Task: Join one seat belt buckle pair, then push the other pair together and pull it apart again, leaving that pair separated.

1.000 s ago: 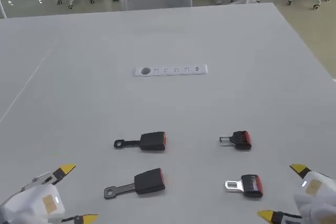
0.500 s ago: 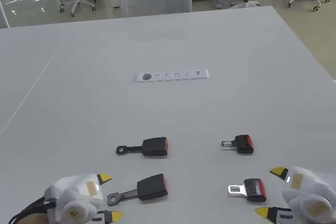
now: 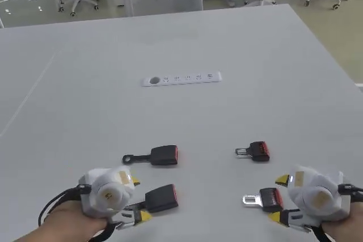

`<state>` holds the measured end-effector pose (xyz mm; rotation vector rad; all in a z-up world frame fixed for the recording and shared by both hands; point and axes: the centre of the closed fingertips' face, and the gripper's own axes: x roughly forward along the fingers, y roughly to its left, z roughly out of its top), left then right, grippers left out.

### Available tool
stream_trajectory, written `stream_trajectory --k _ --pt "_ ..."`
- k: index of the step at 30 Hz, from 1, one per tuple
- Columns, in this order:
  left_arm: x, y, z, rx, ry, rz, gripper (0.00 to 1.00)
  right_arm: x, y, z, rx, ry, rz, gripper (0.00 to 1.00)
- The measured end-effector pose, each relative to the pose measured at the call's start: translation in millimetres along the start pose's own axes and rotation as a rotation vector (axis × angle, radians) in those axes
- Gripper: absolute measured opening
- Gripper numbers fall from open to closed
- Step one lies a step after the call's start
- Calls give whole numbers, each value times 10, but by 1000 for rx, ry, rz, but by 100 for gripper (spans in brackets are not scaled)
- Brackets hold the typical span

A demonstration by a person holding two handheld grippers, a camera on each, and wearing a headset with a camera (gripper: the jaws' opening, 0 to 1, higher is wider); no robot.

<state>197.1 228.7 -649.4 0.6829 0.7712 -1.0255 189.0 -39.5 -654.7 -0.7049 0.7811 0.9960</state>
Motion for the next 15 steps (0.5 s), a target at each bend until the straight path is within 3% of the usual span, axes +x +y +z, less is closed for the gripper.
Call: stream_trajectory --k 6,9,15 --pt "102 23 90 24 17 -24 50 82 13 -48 -8 19 89 42" --pt "156 50 117 32 31 -38 49 112 3 -19 -69 34 118 41" --pt "252 50 60 49 62 -75 52 178 11 -68 -107 71 184 37"
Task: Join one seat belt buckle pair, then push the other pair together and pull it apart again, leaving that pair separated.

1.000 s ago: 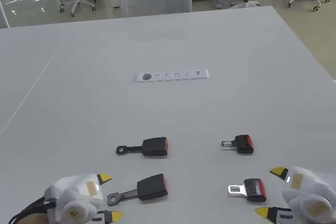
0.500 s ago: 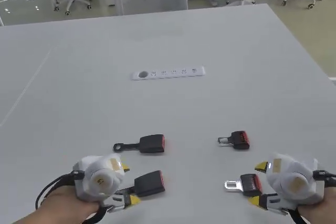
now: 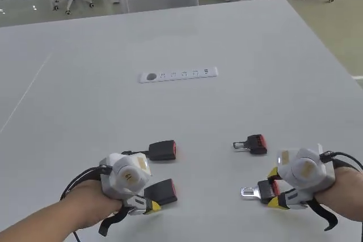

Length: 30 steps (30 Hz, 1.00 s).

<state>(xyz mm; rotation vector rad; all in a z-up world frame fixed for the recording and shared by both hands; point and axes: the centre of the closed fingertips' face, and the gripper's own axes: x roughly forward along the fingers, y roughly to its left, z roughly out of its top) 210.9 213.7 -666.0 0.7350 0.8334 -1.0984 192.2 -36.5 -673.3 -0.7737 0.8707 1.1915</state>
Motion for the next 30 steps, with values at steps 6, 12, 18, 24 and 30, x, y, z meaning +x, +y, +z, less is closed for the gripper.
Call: stream_trajectory --k 6,12,18,24,30 --pt "47 -59 -51 50 31 -49 40 21 3 -29 -16 20 25 35" --pt "89 -76 -142 92 72 -87 33 69 -2 -67 -8 35 35 35" --pt "92 -88 -116 124 79 -118 33 98 -6 -83 28 38 37 35" --pt "122 -107 -94 202 123 -167 32 100 -4 -74 10 29 54 34" --pt "141 -112 -84 243 158 -212 33 108 -10 -60 -33 27 81 34"
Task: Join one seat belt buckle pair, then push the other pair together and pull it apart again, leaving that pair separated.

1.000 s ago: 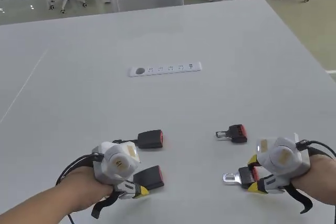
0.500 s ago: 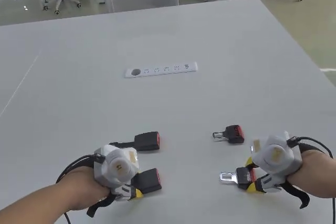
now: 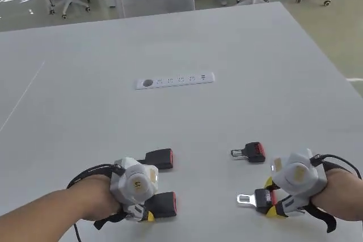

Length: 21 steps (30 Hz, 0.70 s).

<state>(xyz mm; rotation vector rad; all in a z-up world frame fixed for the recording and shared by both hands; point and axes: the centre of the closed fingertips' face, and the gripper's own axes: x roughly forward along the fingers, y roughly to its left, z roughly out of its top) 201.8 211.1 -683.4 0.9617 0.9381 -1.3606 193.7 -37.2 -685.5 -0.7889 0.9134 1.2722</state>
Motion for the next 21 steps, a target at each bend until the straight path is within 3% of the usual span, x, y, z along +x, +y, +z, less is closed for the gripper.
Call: stream_trajectory --k 10,21 --pt "-1 -14 -2 8 -27 -6 32 38 41 105 7 7 -6 35" --pt "7 -23 5 14 -18 4 32 272 109 600 -12 -61 -4 34"
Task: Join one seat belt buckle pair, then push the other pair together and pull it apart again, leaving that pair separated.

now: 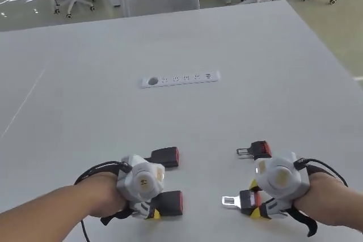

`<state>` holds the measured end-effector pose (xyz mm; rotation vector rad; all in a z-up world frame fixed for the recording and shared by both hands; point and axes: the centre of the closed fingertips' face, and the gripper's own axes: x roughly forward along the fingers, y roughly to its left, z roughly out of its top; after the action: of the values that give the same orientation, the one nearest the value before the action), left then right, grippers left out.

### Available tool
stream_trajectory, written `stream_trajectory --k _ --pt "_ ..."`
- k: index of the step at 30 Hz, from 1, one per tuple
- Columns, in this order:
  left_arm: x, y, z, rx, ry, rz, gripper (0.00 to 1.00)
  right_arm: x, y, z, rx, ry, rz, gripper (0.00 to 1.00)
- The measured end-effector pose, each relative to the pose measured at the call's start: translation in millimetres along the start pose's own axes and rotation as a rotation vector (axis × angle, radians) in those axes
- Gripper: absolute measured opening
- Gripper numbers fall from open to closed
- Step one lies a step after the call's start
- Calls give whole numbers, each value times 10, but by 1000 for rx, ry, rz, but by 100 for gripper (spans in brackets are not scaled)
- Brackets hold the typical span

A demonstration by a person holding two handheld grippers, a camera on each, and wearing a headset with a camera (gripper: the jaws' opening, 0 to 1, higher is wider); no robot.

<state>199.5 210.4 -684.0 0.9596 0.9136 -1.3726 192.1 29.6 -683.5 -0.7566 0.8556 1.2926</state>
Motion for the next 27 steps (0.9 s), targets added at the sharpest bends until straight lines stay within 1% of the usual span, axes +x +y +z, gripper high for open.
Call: stream_trajectory --k 3,5,8,12,15,18,22,27 --pt "2 -8 0 0 1 -3 32 76 -14 150 -8 -10 2 34" --pt "5 -7 -1 2 8 -6 32 129 -5 243 -26 -15 5 34" --pt "3 -10 -1 4 13 -6 32 194 42 372 -34 -30 7 34" --pt "-3 -17 -5 -1 7 3 32 266 97 490 -43 -44 9 34" --pt "-7 -15 -7 -5 6 8 32 317 117 595 -54 -53 -3 34" --pt "-8 -10 -8 -5 9 10 32 337 93 645 -72 -48 -19 34" --pt "-8 -7 -15 0 15 5 32 373 74 682 -83 -43 -17 34" --pt "-8 -3 -20 4 22 2 32 403 78 735 -70 -53 -18 34"
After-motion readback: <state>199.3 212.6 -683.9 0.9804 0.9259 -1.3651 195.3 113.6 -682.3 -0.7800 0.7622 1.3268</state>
